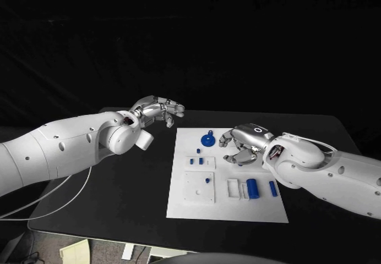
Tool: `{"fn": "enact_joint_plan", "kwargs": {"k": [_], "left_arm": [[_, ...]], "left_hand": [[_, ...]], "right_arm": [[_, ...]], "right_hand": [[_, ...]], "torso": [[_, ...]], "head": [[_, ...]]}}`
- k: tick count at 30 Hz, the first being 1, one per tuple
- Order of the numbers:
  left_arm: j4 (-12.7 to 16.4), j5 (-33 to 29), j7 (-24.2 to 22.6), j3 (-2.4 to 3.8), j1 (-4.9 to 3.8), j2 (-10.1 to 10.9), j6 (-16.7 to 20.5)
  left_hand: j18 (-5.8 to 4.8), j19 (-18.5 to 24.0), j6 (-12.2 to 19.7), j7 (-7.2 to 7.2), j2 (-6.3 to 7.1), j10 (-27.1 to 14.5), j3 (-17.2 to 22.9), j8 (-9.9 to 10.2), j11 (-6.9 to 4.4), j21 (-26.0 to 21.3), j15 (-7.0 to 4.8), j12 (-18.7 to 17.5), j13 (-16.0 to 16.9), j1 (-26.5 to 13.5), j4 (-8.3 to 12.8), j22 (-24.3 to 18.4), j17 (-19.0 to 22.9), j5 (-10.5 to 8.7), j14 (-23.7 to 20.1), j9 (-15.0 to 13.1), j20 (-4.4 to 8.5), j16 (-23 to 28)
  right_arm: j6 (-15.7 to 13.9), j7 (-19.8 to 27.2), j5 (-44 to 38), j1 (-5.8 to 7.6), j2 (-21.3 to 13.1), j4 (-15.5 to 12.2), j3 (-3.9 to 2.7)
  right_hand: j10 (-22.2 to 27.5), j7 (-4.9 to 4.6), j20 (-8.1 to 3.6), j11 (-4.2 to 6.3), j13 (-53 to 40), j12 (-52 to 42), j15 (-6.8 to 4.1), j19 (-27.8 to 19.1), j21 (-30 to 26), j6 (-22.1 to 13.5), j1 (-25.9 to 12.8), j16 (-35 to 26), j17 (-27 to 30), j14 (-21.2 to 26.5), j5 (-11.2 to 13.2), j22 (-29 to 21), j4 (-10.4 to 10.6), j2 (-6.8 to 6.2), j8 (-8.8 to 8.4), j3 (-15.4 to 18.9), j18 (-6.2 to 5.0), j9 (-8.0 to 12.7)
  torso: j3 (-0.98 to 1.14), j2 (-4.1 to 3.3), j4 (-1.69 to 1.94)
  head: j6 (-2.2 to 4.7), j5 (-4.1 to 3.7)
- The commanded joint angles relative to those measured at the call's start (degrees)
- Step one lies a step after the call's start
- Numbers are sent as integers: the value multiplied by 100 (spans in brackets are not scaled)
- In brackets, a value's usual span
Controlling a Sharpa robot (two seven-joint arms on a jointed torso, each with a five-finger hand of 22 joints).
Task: Assemble the parts on the task board
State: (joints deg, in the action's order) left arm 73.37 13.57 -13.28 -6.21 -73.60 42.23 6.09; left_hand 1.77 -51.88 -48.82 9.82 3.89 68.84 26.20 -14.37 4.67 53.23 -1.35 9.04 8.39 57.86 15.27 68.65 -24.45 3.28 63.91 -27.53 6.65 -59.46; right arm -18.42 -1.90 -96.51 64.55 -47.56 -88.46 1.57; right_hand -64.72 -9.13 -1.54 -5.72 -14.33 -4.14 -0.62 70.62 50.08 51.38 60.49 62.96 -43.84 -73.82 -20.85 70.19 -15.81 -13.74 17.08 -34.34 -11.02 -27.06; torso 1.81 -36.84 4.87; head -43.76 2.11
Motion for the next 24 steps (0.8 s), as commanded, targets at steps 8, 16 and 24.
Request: {"fn": "enact_joint_plan", "kwargs": {"k": [8,16,24], "left_arm": [[-16,16,-49,3,-2,-35,-101],[-16,16,-48,3,-2,-41,-114],[-25,16,-46,3,-2,-42,-113]], "left_hand": [[463,-2,-6,16,-19,-1,-12,-4,28,-28,-6,-7,10,-49,-26,4,-10,-3,4,8,34,39],[463,-1,-5,16,-20,-1,-12,-5,28,-30,-6,-7,10,-50,-27,4,-12,-3,4,8,34,41],[463,-1,-4,16,-22,-2,-12,-5,28,-31,-5,-7,11,-50,-29,4,-13,-4,3,9,34,42]], "right_arm": [[765,-366,-243,47,-200,157,-26],[999,-414,-239,46,-117,371,-16],[991,-441,-396,0,-25,543,27]], "right_hand": [[160,-4,6,-66,146,53,44,-16,-36,-276,-186,32,27,40,-144,3,-23,-162,-138,343,-398,77],[234,-61,30,-98,231,28,74,-80,-95,-268,-235,12,54,103,-33,-17,37,-164,-101,473,-398,78],[127,-20,32,-59,257,-22,37,-75,-110,-180,-123,21,70,103,105,-25,55,-43,-30,445,-398,67]], "torso": [[5,-7,-2],[7,-8,5],[-3,-10,12]], "head": [[63,-115],[113,-151],[110,-150]]}}
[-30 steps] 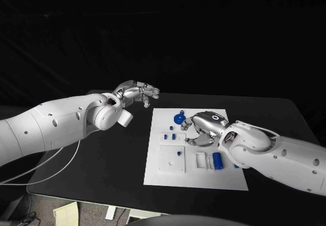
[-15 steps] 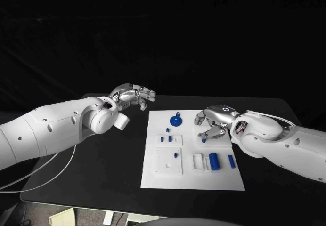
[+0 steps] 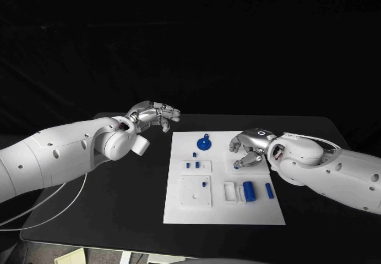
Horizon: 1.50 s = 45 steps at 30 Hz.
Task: Assemble the parts on the task board
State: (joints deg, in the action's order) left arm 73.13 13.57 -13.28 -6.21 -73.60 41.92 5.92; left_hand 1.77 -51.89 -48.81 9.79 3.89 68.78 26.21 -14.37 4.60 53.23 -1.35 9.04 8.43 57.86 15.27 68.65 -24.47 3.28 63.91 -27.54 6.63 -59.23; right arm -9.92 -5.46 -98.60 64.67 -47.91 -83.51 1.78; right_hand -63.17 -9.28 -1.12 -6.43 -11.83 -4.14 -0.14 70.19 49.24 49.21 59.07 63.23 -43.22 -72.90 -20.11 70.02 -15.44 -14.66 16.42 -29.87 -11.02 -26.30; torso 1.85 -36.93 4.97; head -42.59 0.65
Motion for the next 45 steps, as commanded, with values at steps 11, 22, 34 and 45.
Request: {"fn": "enact_joint_plan", "kwargs": {"k": [11,22,34,45], "left_arm": [[4,16,-56,3,-2,7,-64],[11,16,-52,3,-2,20,-70],[16,16,-41,3,-2,26,-77],[14,16,-37,3,-2,23,-82]], "left_hand": [[463,2,-5,19,-24,5,-11,-7,35,-33,-6,-6,8,-49,-30,5,-12,-3,3,10,36,22],[463,2,-5,19,-24,6,-10,-9,35,-34,-6,-5,8,-47,-31,5,-14,-4,3,10,36,23],[462,1,-4,19,-26,6,-11,-11,35,-36,-6,-4,9,-51,-36,6,-17,-4,4,10,35,25],[463,1,-3,19,-27,5,-11,-13,35,-38,-6,-4,10,-52,-38,7,-19,-3,5,10,35,27]], "right_arm": [[330,-94,-283,-39,29,124,138],[346,-78,-283,-108,66,164,156],[259,-73,-285,-136,99,158,159],[107,-117,-378,-169,127,122,159]], "right_hand": [[-246,28,18,65,89,-81,-63,-9,-41,213,363,8,60,-8,995,-7,252,29,121,-781,-398,45],[-461,41,15,131,79,-166,-126,6,-30,380,387,15,82,-22,1223,10,338,71,195,-1073,-398,61],[-735,136,-29,238,-45,-289,-231,83,54,599,377,77,63,-88,1721,66,603,144,307,-1546,-398,8],[-841,182,-64,286,-126,-342,-277,112,76,682,397,103,46,-104,1732,80,676,216,369,-1733,-398,-48]], "torso": [[-16,0,4],[-11,1,2],[-7,1,1],[-8,0,1]], "head": [[-63,-1],[-95,9],[-117,24],[-126,13]]}}
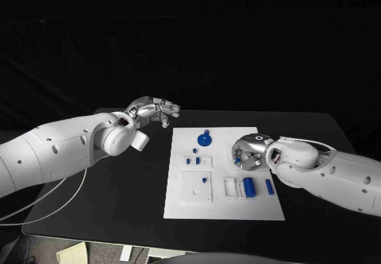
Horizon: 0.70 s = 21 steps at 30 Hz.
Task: Assemble the parts on the task board
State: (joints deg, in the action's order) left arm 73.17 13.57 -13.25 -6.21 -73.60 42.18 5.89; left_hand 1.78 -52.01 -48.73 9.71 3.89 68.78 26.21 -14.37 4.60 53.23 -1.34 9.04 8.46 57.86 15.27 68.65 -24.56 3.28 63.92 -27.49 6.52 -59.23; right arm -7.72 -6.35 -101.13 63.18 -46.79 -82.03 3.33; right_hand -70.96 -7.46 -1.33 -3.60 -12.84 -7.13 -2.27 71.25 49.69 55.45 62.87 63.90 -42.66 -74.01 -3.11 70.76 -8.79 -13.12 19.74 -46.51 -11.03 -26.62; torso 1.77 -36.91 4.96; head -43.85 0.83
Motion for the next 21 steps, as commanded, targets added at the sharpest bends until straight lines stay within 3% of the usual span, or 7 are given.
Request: {"fn": "enact_joint_plan", "kwargs": {"k": [1,4,8,21], "left_arm": [[10,16,-39,3,-2,-1,-75],[5,16,-35,3,-2,1,-76],[2,16,-36,3,-2,-4,-83],[-8,16,-41,4,-2,-9,-83]], "left_hand": [[462,12,-10,26,-26,5,-11,-13,35,-38,-7,-4,7,-52,-38,7,-10,-3,4,6,46,27],[462,12,-10,26,-26,5,-11,-13,35,-38,-7,-4,7,-51,-38,7,-11,-3,4,6,46,28],[462,12,-10,26,-27,5,-10,-14,35,-39,-7,-4,7,-50,-38,7,-12,-3,4,6,46,29],[462,12,-8,26,-29,4,-8,-15,35,-41,-7,-4,8,-47,-38,8,-14,-3,5,7,47,31]], "right_arm": [[-134,-34,-147,-21,16,-26,4],[-226,-104,-218,-24,15,-25,4],[-289,-169,-364,-27,16,-20,3],[-631,-169,-525,-35,-5,-143,1]], "right_hand": [[-78,7,-47,9,-32,-52,-69,9,30,72,37,38,-12,7,32,7,12,83,46,-99,-397,-23],[-222,68,-59,61,-101,-132,-118,15,32,200,139,43,-20,12,32,8,16,161,136,-297,-397,-88],[-337,114,-59,113,-211,-201,-169,18,35,290,263,39,-23,10,25,14,-54,140,214,-607,-397,-185],[-440,153,-80,162,-358,-271,-215,47,90,350,339,53,-42,-7,34,56,-57,158,289,-651,-397,-318]], "torso": [[-1,-2,1],[-1,0,4],[-2,0,3],[1,-1,3]], "head": [[0,-5],[-1,-10],[1,-12],[-10,-12]]}}
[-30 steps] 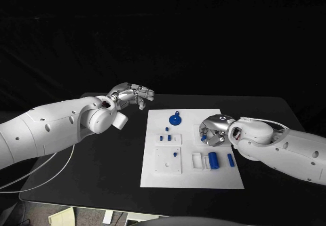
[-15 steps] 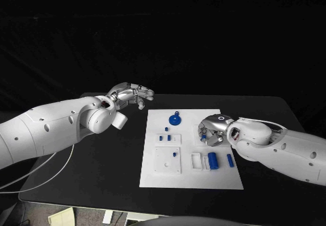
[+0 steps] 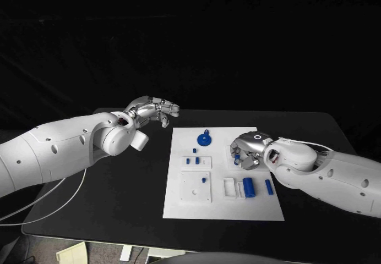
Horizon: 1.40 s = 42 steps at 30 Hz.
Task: Assemble the parts on the task board
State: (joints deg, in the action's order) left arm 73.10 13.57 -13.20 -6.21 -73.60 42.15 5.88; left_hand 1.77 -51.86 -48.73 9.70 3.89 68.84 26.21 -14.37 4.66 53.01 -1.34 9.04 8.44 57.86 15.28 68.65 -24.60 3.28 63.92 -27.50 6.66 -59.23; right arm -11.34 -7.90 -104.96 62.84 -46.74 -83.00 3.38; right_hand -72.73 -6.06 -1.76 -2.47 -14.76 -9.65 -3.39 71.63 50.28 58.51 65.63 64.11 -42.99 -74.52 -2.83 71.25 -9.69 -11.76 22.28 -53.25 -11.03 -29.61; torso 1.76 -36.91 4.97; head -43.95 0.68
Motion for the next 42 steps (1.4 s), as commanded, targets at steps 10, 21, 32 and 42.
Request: {"fn": "enact_joint_plan", "kwargs": {"k": [10,21,32,42], "left_arm": [[-25,16,-48,4,-2,-20,-82],[-7,16,-53,4,-2,-24,-85],[7,16,-61,4,-2,-72,-92],[31,16,-50,5,-3,-95,-99]], "left_hand": [[463,-3,-6,27,-31,-4,-8,-16,29,-21,-7,-4,10,-46,-40,9,-12,-3,4,8,32,33],[462,-3,-5,28,-34,-5,-7,-18,29,-22,-6,-4,10,-47,-43,10,-14,-3,4,9,32,36],[462,-4,-4,28,-38,-6,-6,-20,29,-24,-6,-3,11,-46,-44,11,-17,-3,5,9,31,37],[462,-4,-3,28,-39,-6,-6,-21,29,-25,-6,-3,11,-45,-45,11,-18,-3,5,10,32,38]], "right_arm": [[-358,65,-31,13,-172,-695,-270],[-423,305,203,41,184,-1006,-320],[-401,439,228,-277,560,-1061,-98],[-458,441,36,-688,811,-870,-75]], "right_hand": [[-290,25,-47,63,-213,-36,-117,15,47,61,98,44,-22,38,5,19,56,7,56,52,-397,-65],[-288,27,-52,65,-227,-35,-120,20,51,60,106,48,-27,37,5,22,63,13,58,64,-397,-80],[-272,22,-60,63,-252,-25,-117,18,51,39,112,46,-33,44,5,24,49,54,53,110,-397,-106],[-267,21,-63,62,-263,-22,-117,15,50,33,118,45,-36,47,5,25,35,69,52,125,-397,-118]], "torso": [[-1,0,-1],[-6,-1,-1],[-12,0,14],[-1,-1,-3]], "head": [[-8,19],[-43,105],[-74,179],[-113,309]]}}
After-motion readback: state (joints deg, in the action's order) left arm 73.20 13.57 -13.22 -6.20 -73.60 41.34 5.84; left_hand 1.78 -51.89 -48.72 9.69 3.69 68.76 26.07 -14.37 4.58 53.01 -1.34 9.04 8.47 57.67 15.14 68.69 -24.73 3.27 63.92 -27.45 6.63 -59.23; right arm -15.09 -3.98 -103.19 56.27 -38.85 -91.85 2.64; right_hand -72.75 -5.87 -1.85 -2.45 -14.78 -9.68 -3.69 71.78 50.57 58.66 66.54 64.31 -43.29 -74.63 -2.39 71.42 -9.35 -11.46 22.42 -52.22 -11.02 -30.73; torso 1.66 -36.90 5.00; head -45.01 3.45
